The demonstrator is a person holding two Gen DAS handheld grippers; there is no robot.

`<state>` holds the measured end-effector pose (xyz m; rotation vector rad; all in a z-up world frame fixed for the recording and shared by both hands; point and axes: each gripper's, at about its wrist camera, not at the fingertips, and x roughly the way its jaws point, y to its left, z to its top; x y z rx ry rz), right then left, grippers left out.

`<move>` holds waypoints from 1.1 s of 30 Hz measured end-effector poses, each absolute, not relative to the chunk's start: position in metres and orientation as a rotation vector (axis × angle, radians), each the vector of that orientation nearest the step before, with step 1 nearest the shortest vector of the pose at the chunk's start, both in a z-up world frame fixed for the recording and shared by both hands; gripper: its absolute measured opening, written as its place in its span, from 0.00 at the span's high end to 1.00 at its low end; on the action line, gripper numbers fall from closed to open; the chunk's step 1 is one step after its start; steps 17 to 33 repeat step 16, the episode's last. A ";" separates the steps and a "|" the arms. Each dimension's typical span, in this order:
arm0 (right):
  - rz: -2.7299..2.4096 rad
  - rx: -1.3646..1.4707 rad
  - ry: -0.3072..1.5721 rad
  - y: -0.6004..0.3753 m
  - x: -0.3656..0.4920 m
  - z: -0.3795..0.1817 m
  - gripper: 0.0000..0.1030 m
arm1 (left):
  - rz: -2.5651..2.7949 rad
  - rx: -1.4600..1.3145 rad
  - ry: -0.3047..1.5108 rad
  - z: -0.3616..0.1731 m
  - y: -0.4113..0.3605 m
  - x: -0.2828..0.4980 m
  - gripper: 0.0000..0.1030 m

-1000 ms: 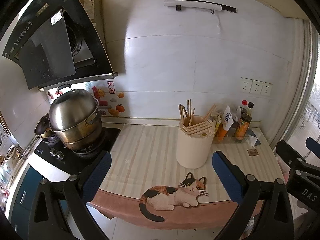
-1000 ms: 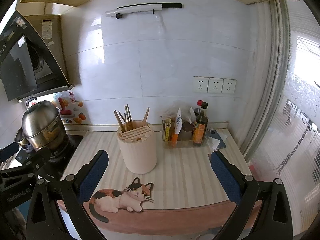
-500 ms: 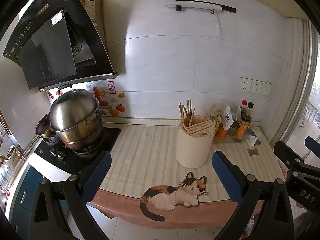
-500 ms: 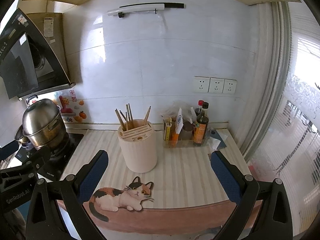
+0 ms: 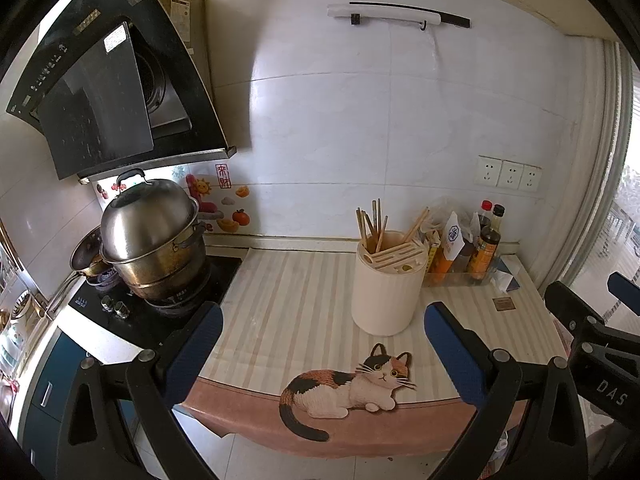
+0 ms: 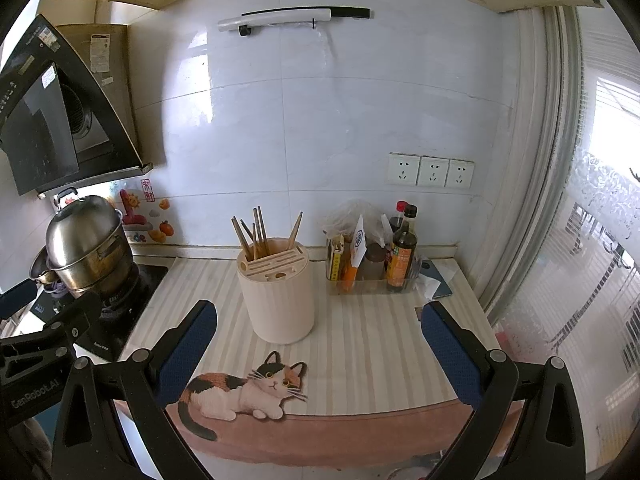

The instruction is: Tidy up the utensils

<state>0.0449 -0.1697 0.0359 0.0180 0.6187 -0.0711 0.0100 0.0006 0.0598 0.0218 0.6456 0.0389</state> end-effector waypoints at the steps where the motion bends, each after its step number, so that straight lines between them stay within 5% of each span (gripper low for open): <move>1: -0.070 0.018 0.618 -0.169 0.045 0.036 0.00 | 0.039 0.021 0.645 0.061 0.000 0.009 0.00; 33: -0.072 0.026 0.609 -0.174 0.041 0.040 0.00 | 0.028 0.003 0.638 0.065 -0.003 0.008 0.00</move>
